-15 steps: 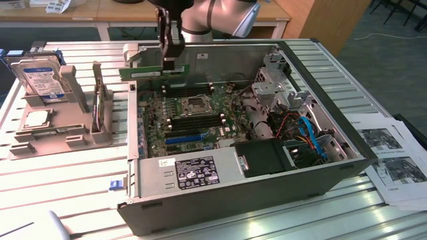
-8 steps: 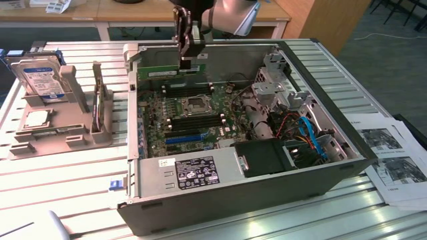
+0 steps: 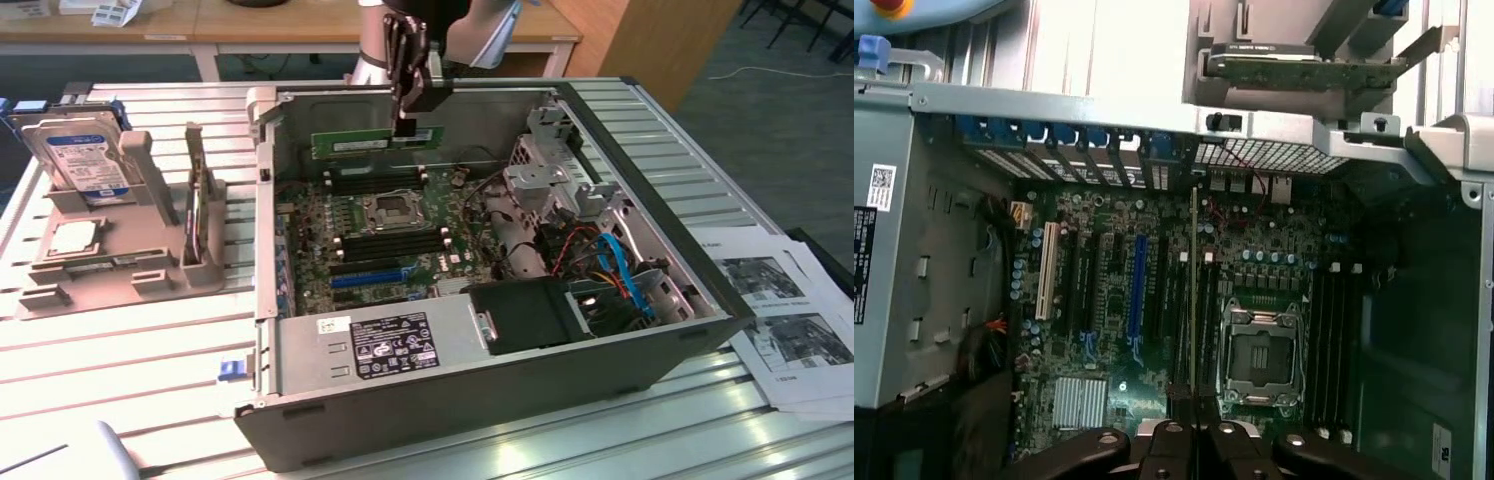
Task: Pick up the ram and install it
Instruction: 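Pick up the ram and move it above insertion slot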
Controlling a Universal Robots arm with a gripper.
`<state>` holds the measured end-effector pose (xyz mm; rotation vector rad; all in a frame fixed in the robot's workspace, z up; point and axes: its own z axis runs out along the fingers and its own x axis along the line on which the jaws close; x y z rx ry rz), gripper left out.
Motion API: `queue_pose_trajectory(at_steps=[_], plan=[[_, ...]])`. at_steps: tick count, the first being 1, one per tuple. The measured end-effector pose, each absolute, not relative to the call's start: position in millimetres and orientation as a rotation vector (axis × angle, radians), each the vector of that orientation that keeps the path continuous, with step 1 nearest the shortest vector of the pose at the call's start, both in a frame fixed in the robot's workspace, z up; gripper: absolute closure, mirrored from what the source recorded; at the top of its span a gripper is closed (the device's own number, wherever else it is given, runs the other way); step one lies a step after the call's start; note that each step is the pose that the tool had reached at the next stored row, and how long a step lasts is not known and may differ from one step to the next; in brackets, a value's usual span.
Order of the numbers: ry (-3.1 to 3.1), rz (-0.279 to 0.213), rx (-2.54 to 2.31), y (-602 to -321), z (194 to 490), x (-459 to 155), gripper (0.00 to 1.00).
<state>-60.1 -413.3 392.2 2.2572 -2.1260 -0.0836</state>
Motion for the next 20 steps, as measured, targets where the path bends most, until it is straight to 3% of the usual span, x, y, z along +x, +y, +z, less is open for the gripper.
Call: queue_pose_trajectory(at_steps=[20], plan=[[-2.126,-0.084,2.257,-413.3,370.6,-59.6,0.88]])
